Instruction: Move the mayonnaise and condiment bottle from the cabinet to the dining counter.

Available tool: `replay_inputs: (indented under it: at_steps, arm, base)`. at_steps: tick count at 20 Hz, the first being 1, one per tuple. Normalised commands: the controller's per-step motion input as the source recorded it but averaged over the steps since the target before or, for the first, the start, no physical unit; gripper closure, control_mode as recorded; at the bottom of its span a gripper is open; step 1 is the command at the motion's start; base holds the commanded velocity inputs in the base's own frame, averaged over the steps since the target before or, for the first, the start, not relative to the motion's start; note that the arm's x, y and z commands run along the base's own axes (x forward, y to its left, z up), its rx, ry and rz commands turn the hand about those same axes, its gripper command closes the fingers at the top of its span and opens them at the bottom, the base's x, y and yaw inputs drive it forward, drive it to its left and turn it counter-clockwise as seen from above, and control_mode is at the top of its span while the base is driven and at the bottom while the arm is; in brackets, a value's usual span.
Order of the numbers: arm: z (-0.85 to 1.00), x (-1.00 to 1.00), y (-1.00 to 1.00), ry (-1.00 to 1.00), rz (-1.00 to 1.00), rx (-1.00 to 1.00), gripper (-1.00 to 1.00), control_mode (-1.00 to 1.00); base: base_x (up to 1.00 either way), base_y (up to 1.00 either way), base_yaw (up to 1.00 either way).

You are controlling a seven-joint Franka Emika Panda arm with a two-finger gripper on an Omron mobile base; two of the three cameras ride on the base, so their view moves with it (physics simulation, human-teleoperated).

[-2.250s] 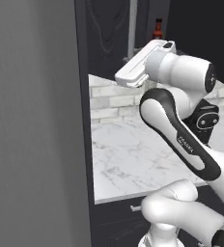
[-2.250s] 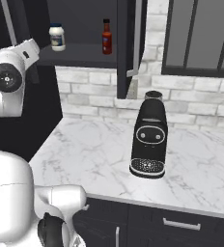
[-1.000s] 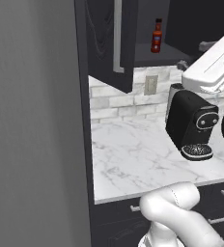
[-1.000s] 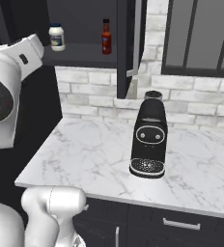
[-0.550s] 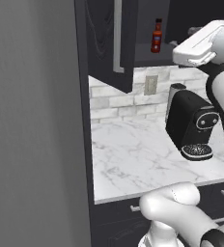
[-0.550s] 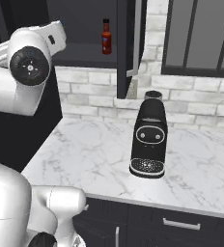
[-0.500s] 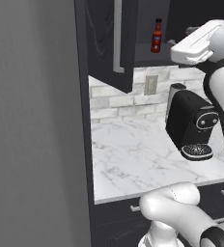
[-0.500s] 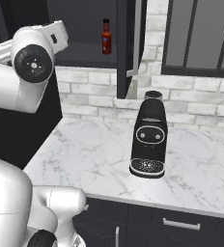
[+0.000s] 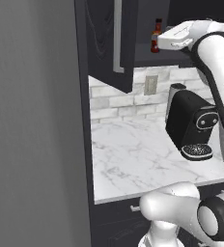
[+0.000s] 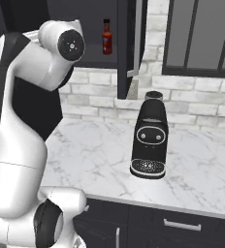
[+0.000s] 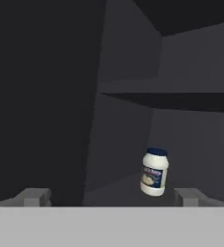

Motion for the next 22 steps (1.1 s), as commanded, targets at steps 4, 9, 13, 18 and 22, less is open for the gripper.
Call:
replay_inputs:
  at_steps: [4,9,13,18,22]
  arm:
    - [0.00,0.66,0.25,0.13,0.22,0.05,-1.00,-1.00]
    - [0.00,0.37,0.50,0.10,0.21,0.00,-1.00,-1.00]
    - [0.00,0.36,0.61,0.17,0.19,0.00,-1.00,-1.00]
    - [-0.03,-0.01,0.74,0.13,0.21,0.00,-1.00,-1.00]
    - [-0.06,-0.59,0.85,0.01,0.18,0.00,-1.00,-1.00]
  base:
    - [0.00,0.00,0.00]
    - [0.00,0.00,0.00]
    - [0.00,0.00,0.00]
    - [0.00,0.00,0.00]
    - [0.00,0.00,0.00]
